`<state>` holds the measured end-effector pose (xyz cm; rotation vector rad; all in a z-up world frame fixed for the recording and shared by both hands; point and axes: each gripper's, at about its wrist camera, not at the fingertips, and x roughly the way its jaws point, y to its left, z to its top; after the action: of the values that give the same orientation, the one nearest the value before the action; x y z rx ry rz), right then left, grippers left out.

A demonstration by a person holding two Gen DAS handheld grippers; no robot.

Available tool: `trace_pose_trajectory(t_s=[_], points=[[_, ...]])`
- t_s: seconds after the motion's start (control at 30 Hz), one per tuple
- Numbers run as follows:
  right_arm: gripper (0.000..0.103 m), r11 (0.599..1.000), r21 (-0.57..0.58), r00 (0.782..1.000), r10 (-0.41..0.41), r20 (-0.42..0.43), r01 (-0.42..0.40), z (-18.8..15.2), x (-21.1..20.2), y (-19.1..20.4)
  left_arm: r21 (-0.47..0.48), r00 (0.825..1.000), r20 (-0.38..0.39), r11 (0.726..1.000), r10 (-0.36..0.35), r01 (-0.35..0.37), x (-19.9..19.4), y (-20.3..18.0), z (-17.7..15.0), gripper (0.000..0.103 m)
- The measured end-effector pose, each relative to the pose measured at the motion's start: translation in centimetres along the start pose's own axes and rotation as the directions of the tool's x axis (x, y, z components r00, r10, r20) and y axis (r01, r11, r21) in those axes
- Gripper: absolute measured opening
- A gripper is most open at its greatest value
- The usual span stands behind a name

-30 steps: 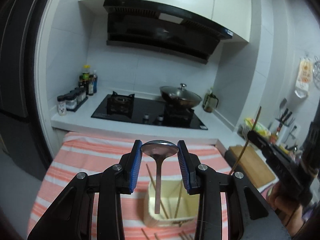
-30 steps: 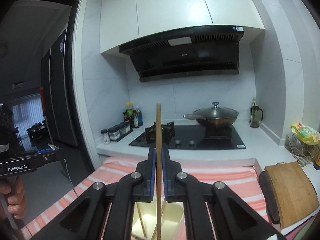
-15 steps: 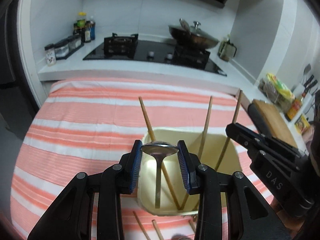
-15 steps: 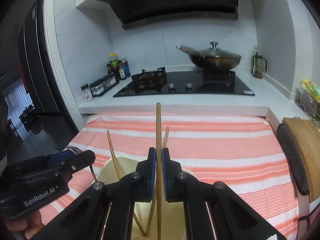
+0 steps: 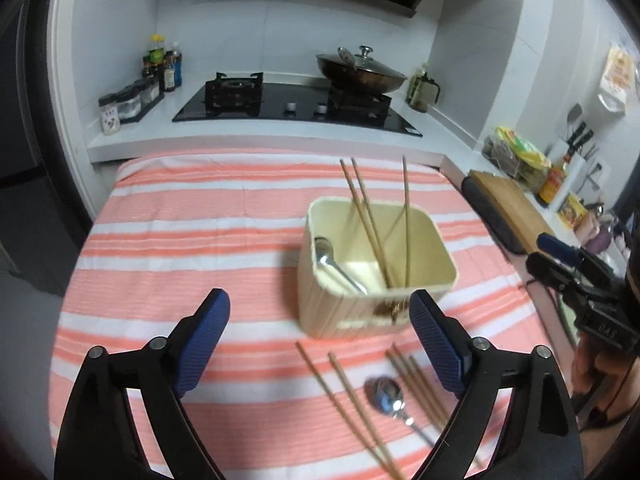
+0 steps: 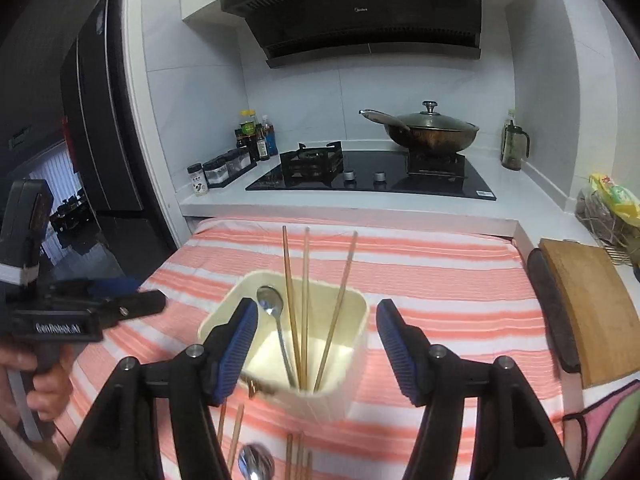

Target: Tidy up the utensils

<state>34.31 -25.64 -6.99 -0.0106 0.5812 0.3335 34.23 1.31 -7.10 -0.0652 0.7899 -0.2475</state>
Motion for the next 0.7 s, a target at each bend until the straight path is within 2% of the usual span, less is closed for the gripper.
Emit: trace_pose_trajectory(t_s=[0.07, 0.13, 0.23, 0.33, 0.4, 0.43, 0.5, 0.57, 0.7], points=[[0.073, 0.999, -0.011, 0.999, -0.037, -0.027, 0.037, -4.6, -2.0, -1.1, 0.015, 1.000, -0.021, 1.000, 0.020, -0.020, -0.8, 0.7, -4.7, 0.095], [0.073, 0.994, -0.033, 0.990, -0.106, -0.089, 0.103, -9.5, -2.6, -2.0, 0.026, 0.996, -0.055, 0.997, 0.073, -0.072, -0.6, 1.4, -9.4, 0.095], [0.073, 0.983, -0.014, 0.957, -0.183, -0.225, 0.185, -16.4, -1.8, -3.6, 0.017, 0.986, -0.090, 0.990, 0.138, -0.137, 0.4, 2.0, -15.1, 0.093], [0.073, 0.967, 0.001, 0.925, -0.242, -0.292, 0.254, -20.6, -1.6, -4.8, 0.009, 0.980, -0.079, 0.983, 0.183, -0.183, 1.4, 2.3, -17.8, 0.093], [0.073, 0.965, 0.035, 0.917, -0.236, -0.323, 0.261, -22.1, -1.2, -5.4, -0.003, 0.977, -0.079, 0.980, 0.198, -0.199, 1.9, 2.4, -18.7, 0.093], [0.073, 0.964, 0.046, 0.923, -0.235, -0.305, 0.261, -22.2, -1.4, -5.5, -0.006, 0.978, -0.081, 0.982, 0.190, -0.191, 2.2, 2.4, -19.0, 0.093], [0.073, 0.961, 0.053, 0.920, -0.242, -0.307, 0.270, -22.1, -1.5, -5.6, 0.004, 0.977, -0.087, 0.981, 0.196, -0.196, 2.8, 2.0, -19.6, 0.093], [0.075, 0.963, 0.063, 0.922, -0.233, -0.310, 0.264, -22.3, -1.3, -5.6, 0.011, 0.969, -0.131, 0.978, 0.210, -0.210, 3.6, 2.1, -20.4, 0.093], [0.077, 0.960, 0.056, 0.918, -0.245, -0.312, 0.275, -22.3, -1.2, -5.5, -0.012, 0.968, -0.150, 0.979, 0.202, -0.206, 3.9, 2.8, -20.5, 0.100]])
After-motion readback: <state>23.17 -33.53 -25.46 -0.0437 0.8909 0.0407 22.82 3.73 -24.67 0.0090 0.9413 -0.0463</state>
